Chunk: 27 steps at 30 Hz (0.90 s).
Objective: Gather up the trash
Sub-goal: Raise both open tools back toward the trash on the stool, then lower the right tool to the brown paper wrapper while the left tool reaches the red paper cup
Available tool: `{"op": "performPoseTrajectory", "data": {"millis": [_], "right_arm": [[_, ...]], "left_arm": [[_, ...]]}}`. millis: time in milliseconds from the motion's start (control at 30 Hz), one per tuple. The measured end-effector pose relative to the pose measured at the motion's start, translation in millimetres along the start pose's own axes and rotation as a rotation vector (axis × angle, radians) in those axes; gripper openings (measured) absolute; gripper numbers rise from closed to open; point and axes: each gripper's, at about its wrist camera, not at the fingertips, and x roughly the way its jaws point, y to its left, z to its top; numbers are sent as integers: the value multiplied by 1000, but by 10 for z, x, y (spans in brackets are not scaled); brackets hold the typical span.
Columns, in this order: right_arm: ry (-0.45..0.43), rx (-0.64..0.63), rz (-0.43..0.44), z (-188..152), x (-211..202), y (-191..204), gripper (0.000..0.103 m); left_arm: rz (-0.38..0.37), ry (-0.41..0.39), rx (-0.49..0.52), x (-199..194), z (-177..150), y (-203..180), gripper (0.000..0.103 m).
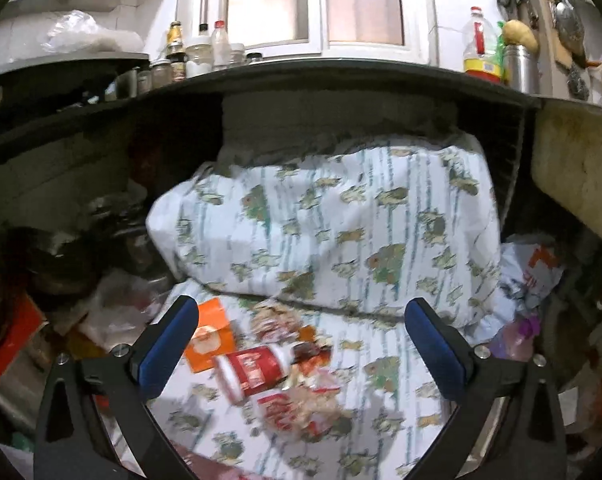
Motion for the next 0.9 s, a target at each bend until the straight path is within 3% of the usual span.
{"op": "performPoseTrajectory", "data": {"millis": [67, 167, 300, 433, 600, 733, 900], "right_arm": [[4, -6, 8, -18, 58, -28, 102], [27, -3, 6, -102, 180, -49, 102], [73, -53, 6, -189, 373, -20, 102], [133, -45, 36, -256, 538, -28, 102], [214, -56, 76, -315, 721, -11, 99], [260, -38, 95, -341, 802, -20, 94], [301, 3, 55, -389, 927, -86, 93]], "left_arm": [[0, 3, 22, 149, -44, -11, 103], [-43, 18, -33, 395, -151, 46, 103], [-31, 57, -48, 784, -269, 98, 103], [75, 75, -48, 1016, -307, 143, 103], [100, 87, -45, 1120, -311, 132, 103], [59, 143, -32, 1248, -337, 58, 102], [-8, 193, -125, 1392, -340, 13, 101]]}}
